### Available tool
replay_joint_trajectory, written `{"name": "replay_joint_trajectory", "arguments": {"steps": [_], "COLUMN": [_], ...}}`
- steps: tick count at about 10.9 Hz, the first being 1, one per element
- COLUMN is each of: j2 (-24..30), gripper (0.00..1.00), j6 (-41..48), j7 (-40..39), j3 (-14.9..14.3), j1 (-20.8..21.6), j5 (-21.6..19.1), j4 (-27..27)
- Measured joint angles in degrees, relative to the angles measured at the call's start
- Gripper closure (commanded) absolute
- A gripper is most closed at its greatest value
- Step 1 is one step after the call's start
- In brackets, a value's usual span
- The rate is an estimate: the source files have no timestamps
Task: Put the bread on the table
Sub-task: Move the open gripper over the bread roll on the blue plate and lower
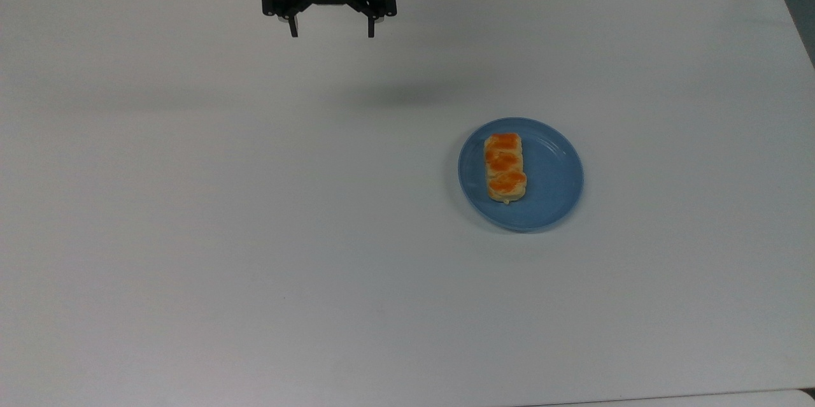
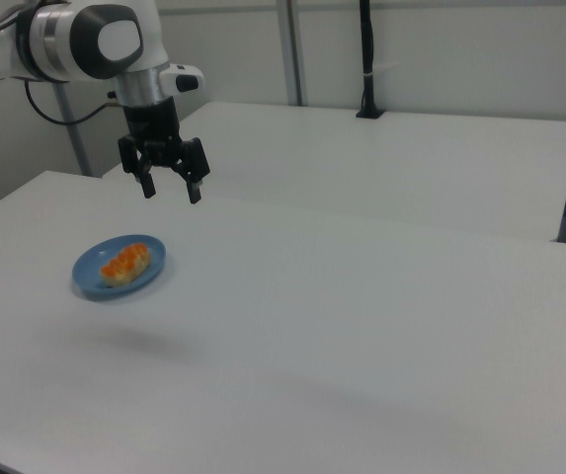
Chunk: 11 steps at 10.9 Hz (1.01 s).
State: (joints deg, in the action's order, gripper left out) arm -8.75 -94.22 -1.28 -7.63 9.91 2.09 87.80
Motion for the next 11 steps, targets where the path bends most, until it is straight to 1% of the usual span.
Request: {"name": "replay_joint_trajectory", "arguments": {"steps": [2,4,5,8,9,11], "j2": [0.01,-0.34,-1.21,-5.89,-7.81,-12.68], "gripper": [0.0,0.0,0.0,0.0,0.0,0.0], "j6": [0.0,0.0,-0.23,-8.12,-11.1,-16.77], "j7": [-0.15,0.07,2.84,16.98,20.16,22.5], "j3": [-0.08,-0.1,-0.13,-0.04,-0.04,-0.05], "j1": [0.05,1.09,2.86,11.42,13.65,16.18], "j5": [-0.01,-1.09,-1.85,-2.14,-2.14,-2.14], "j4": [-0.15,-0.09,-0.02,0.58,1.02,1.53]}}
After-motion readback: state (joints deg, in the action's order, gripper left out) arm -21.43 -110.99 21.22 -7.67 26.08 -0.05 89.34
